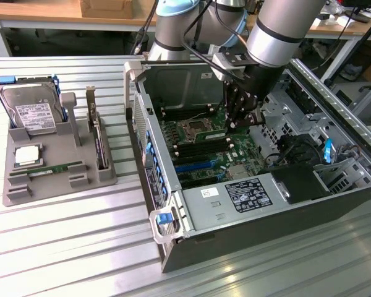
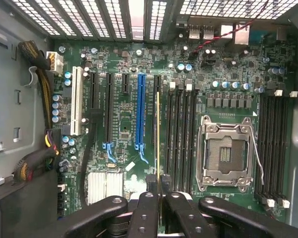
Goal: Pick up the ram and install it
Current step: 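Insert the ram into the slot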
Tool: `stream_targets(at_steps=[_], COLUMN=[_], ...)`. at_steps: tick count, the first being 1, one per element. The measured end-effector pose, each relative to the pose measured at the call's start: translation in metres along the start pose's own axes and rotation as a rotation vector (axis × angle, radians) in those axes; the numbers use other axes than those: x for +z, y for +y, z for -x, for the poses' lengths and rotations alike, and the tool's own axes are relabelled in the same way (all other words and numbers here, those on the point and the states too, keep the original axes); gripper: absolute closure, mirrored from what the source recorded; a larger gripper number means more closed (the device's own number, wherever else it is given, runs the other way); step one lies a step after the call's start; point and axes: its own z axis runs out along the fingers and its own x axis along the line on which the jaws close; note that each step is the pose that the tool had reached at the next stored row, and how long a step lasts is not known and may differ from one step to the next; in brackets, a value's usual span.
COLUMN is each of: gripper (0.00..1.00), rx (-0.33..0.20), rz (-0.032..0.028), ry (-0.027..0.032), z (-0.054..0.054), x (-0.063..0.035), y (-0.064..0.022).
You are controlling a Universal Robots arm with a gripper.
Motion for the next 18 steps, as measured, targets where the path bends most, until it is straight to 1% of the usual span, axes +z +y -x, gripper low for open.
stream_targets(at_steps=[5,18], gripper=[0.88,0.88], rx=[0.000,0.000], rz=[0.0000,0.0000], ry=[-0.0001,-0.0001], z=[0.000,0.000], x=[0.0052,0.0127], y=[-0.0002,-0.0006])
